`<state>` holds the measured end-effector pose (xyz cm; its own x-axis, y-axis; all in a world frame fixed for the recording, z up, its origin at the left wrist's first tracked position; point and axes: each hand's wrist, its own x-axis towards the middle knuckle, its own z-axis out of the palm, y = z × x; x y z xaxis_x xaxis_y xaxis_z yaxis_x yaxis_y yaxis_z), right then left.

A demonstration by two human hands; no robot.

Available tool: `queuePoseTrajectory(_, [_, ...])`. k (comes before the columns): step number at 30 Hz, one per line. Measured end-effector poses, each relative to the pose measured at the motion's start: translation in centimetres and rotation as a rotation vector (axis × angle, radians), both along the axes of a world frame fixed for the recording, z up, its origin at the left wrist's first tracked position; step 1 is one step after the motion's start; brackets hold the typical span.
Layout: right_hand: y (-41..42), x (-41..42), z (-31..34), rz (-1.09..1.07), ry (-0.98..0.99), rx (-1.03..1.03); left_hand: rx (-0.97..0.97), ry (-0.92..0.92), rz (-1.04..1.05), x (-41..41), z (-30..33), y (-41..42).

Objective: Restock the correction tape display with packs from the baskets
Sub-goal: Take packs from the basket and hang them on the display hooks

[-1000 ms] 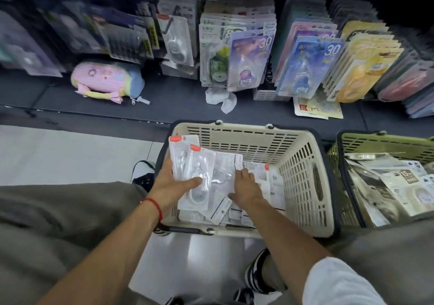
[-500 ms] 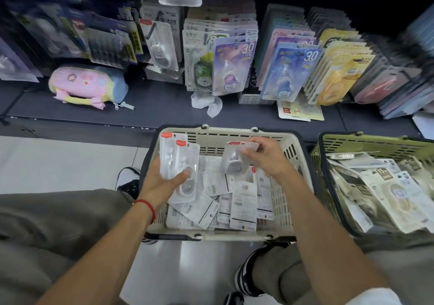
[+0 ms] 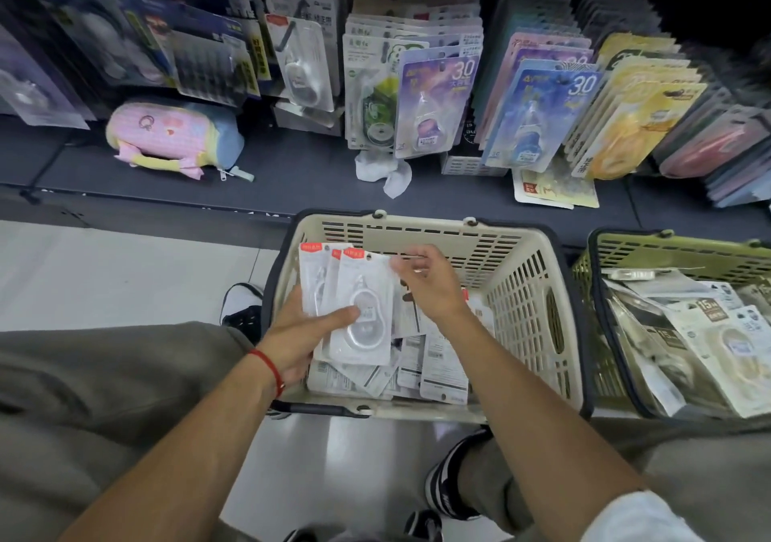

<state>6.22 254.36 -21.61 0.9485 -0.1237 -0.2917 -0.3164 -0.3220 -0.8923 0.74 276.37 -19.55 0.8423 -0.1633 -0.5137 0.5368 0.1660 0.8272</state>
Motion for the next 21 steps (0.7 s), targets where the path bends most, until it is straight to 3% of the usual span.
queuePoseTrajectory(3, [-2.3,-0.8,-3.1,0.064,0.176,-0.304,0.034,-0.041,0.091,0.2,0.1,1.0])
queuePoseTrajectory(5, [-2.8,-1.7,-4.7,0.198,0.321,-0.352,0.077,-0.07,0.103,0.2,0.2,1.1])
queuePoseTrajectory(8, [-2.3,-2.5,-5.5,0.232,0.274,-0.432,0.184,-0.096,0.139,0.2,0.2,1.2])
queuePoseTrajectory(10, [-2.4,-2.4,-5.3,0.188,0.193,-0.374,0.225,-0.126,0.156,0.4,0.1,1.5])
queuePoseTrajectory(14, [-3.2,-2.2,-3.4,0.319,0.119,-0.264,0.265,-0.149,0.181,1.1,0.1,2.0])
queuePoseTrajectory(19, [-4.4,-1.6,-0.2,0.407,0.258,-0.07,0.306,-0.163,0.173,1.3,-0.4,1.9])
queuePoseTrajectory(21, [-4.9,-1.4,1.2,0.497,0.259,-0.094,0.315,-0.168,0.167,1.4,-0.5,1.8])
